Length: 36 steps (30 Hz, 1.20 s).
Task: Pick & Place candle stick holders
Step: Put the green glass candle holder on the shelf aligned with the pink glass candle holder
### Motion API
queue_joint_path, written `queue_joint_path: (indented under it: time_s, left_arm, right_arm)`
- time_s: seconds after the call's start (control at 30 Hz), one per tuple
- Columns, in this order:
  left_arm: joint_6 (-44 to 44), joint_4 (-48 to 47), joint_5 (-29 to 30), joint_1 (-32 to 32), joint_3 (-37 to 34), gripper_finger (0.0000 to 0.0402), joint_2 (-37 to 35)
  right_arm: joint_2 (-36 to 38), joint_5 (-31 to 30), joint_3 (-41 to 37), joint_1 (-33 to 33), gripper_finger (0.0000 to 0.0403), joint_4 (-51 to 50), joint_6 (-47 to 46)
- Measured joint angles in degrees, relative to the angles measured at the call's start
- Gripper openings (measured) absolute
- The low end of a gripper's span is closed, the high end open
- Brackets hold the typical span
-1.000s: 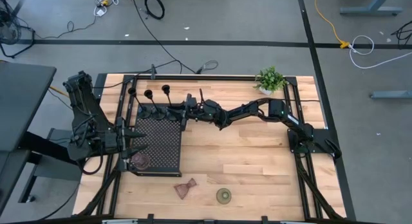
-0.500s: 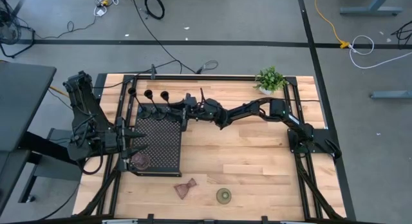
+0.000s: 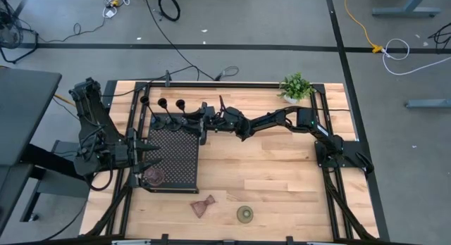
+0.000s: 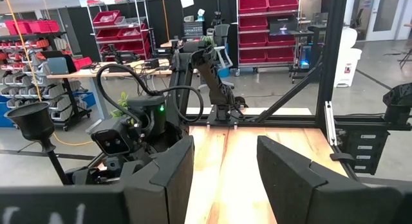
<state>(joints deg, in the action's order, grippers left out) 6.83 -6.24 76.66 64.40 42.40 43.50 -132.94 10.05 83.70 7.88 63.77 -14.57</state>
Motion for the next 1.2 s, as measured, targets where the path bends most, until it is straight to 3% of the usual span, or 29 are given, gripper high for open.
queue_joint_path:
  time_s: [0.47, 0.8, 1.2]
  left_arm:
    - [0.0, 0.0, 0.0, 0.0, 0.0, 0.0172, 0.0]
    - [0.4, 0.0, 0.0, 0.0, 0.0, 0.0172, 0.0]
    - [0.5, 0.0, 0.0, 0.0, 0.0, 0.0172, 0.0]
  right_arm:
    - [1.7, 2.5, 0.0, 0.6, 0.0233, -2.0, 0.3]
    - [12.0, 4.0, 0.0, 0.8, 0.0233, -28.6, 6.3]
    - [24.2, 1.1, 0.0, 0.3, 0.0233, -49.5, 8.7]
